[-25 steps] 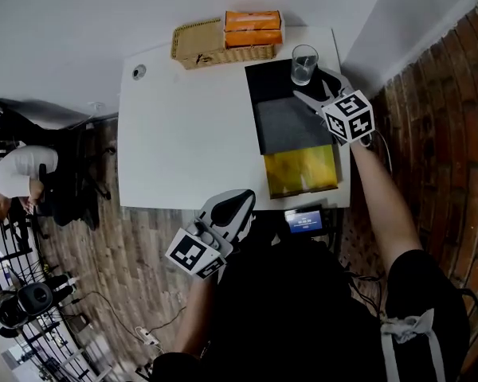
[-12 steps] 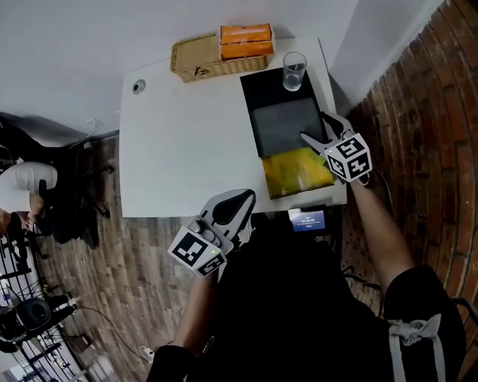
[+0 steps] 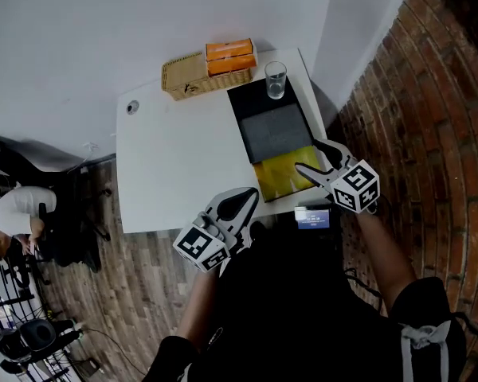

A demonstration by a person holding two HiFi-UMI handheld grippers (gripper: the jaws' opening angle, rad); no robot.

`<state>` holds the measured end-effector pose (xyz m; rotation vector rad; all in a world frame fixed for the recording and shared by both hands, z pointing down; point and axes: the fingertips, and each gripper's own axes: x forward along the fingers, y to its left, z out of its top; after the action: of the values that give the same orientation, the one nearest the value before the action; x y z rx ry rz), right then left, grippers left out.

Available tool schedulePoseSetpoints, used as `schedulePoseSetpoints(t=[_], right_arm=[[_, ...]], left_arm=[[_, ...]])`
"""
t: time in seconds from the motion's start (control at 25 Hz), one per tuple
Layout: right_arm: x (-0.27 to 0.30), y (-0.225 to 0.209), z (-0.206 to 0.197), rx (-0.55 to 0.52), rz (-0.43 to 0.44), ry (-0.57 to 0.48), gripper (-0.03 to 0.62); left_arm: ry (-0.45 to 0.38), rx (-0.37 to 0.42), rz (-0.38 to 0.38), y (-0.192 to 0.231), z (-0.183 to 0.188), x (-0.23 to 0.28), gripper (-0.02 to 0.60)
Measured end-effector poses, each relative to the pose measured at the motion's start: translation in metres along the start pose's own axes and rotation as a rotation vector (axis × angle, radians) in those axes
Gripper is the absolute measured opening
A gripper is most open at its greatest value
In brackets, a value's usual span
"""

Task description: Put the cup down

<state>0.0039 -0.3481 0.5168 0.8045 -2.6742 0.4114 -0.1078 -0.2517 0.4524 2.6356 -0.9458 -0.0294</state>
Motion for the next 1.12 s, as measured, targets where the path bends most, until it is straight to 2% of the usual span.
schedulePoseSetpoints(t=[0.24, 0.36, 0.52, 0.6, 0.76, 1.12], right_arm=[[-0.033, 0.045, 0.047, 0.126, 0.084, -0.158, 0.288], [-0.041, 0.066, 0.06, 0.131, 0.096, -0.215, 0.246], [-0.042, 0.082, 0.07, 0.083, 0.076, -0.241, 0.097], [-0.042, 0.082, 0.077, 0.062, 0.063, -0.249, 0.055], [-0.044, 0.073, 0.081, 0.066, 0.065, -0.269, 0.017], [-0.037, 0.071, 0.082, 0.046, 0.061, -0.252, 0.017]], left_arm=[[0.004, 0.034, -0.062, -0.01, 0.004, 0.016, 0.008], [0.011, 0.055, -0.075, -0.014, 0.006, 0.017, 0.009], [0.001, 0.059, -0.06, -0.01, 0.011, 0.01, 0.009], [0.002, 0.058, -0.054, -0.008, 0.011, 0.006, 0.008], [-0.007, 0.055, -0.049, -0.007, 0.013, 0.005, 0.009], [-0.018, 0.048, -0.05, -0.006, 0.014, 0.005, 0.008]])
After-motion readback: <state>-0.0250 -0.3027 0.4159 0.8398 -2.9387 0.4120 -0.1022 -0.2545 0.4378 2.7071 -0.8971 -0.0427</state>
